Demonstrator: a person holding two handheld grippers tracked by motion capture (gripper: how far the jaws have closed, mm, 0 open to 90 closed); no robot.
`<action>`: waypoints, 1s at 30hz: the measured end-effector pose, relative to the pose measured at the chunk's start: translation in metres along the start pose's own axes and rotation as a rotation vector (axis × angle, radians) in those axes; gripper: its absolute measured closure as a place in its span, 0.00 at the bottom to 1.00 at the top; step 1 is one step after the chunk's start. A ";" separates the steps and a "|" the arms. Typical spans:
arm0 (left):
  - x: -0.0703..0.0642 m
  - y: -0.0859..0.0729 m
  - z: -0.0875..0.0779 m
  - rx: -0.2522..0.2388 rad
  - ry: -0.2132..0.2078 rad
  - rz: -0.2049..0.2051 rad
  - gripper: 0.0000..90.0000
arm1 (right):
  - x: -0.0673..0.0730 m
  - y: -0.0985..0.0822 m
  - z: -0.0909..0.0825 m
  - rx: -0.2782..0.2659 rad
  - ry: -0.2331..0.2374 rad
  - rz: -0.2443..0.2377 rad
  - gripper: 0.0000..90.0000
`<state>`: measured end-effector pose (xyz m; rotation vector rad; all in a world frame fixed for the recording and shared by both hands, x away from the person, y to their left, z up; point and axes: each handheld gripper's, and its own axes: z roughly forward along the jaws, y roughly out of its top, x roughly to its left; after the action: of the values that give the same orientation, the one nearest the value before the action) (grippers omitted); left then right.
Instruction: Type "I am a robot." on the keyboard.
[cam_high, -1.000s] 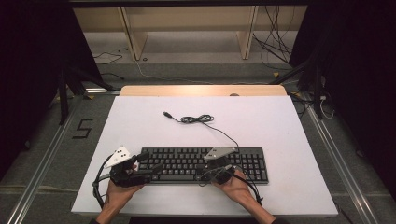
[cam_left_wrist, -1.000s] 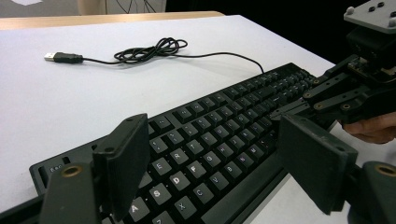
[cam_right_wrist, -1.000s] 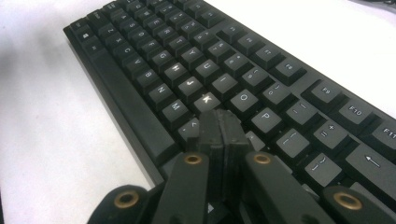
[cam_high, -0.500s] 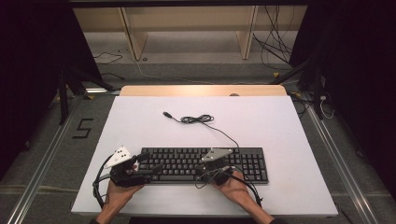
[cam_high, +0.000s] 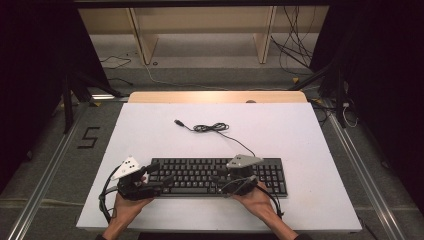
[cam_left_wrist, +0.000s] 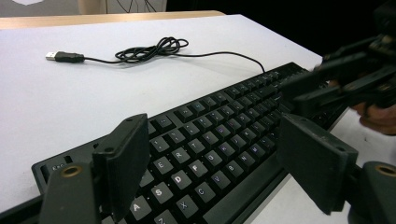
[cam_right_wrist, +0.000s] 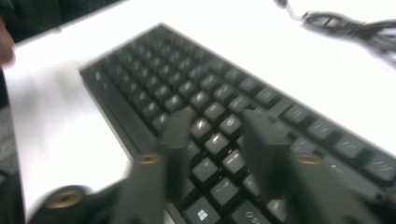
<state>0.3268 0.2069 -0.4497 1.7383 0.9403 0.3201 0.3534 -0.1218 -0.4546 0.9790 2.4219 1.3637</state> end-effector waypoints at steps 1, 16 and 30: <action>0.000 0.000 0.000 0.000 0.000 0.000 0.28 | -0.001 0.001 -0.005 -0.022 -0.004 0.008 0.58; 0.000 0.000 0.000 -0.008 -0.003 -0.001 0.28 | -0.012 -0.006 -0.060 -0.202 -0.069 0.062 0.34; -0.001 0.001 0.000 -0.006 -0.012 0.003 0.28 | -0.020 -0.024 -0.082 -0.240 -0.109 0.071 0.28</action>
<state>0.3264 0.2063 -0.4490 1.7342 0.9272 0.3133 0.3198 -0.1994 -0.4310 1.0548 2.1044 1.5377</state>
